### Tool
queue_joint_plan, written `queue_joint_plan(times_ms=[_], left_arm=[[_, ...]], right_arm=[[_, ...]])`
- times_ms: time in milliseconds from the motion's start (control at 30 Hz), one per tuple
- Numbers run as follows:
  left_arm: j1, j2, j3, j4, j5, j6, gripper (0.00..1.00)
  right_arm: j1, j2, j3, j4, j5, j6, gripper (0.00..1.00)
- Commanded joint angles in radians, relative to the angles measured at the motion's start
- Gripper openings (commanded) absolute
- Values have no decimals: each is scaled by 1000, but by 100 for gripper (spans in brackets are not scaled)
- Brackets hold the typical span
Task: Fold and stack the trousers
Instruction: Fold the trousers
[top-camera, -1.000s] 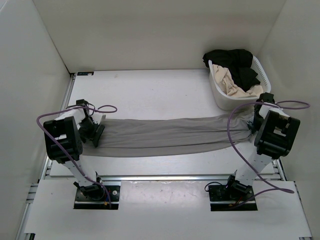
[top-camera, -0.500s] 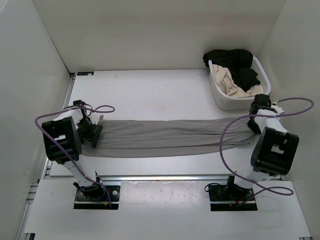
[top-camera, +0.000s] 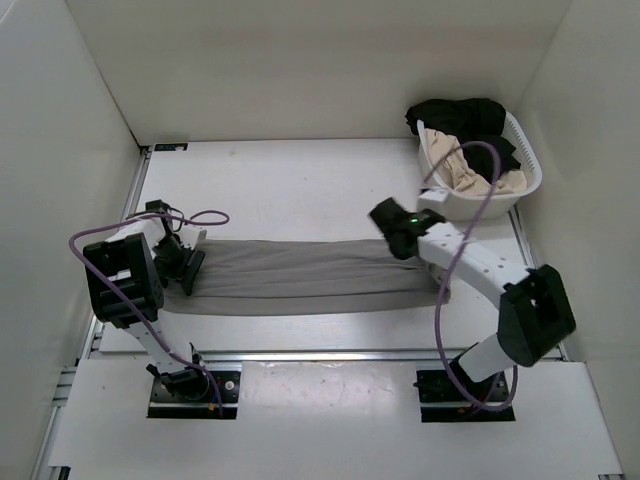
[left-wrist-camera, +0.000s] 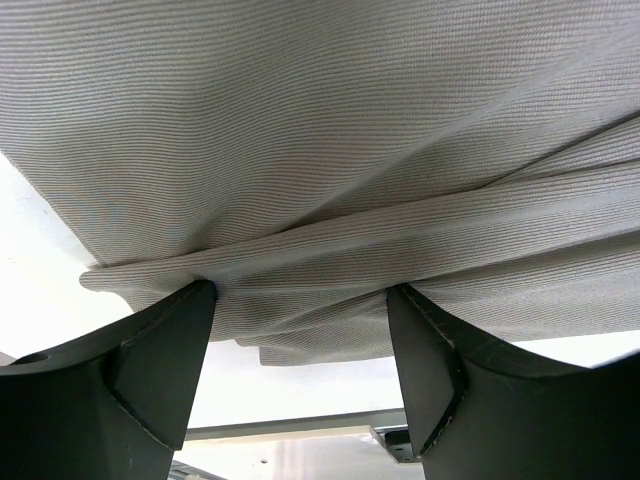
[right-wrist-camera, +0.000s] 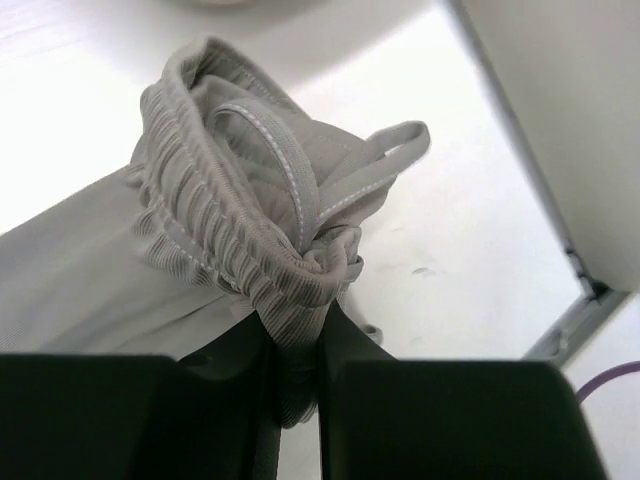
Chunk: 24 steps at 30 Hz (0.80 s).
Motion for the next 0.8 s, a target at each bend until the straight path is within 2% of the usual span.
queue_joint_plan(times_ms=[0,33,133,200,333,400,500,633,700,733,767], left_arm=[[3,13,-4,22,30,11,81],[3,13,5,22,30,11,81],[-6,13,25,22,44,11,81],[-6,4,34,13,58,11,81],[-6,-7,34,13,89,30,82],[-6,-7,34,13,89,42,82],[-6,-7,34,13,107,57,82],[-6,2,57,13,136,67,82],[-6,2,83,13,145,67,82],[-6,2,84,13,145,58,82],[-6,2,97,13,145,57,82]], right_arm=[[207,114,145,-226,147,303,0],[302,197,177,-289,156,344,0],[461,364,312,-431,167,521,0],[519,440,385,-496,146,639,0],[652,608,547,-501,89,665,0],[683,665,680,-492,80,666,0],[709,786,876,-578,48,727,0],[729,850,885,-508,22,706,0],[753,859,863,-391,-23,660,9],[763,859,851,-335,-40,561,21],[763,859,851,-276,-59,505,53]])
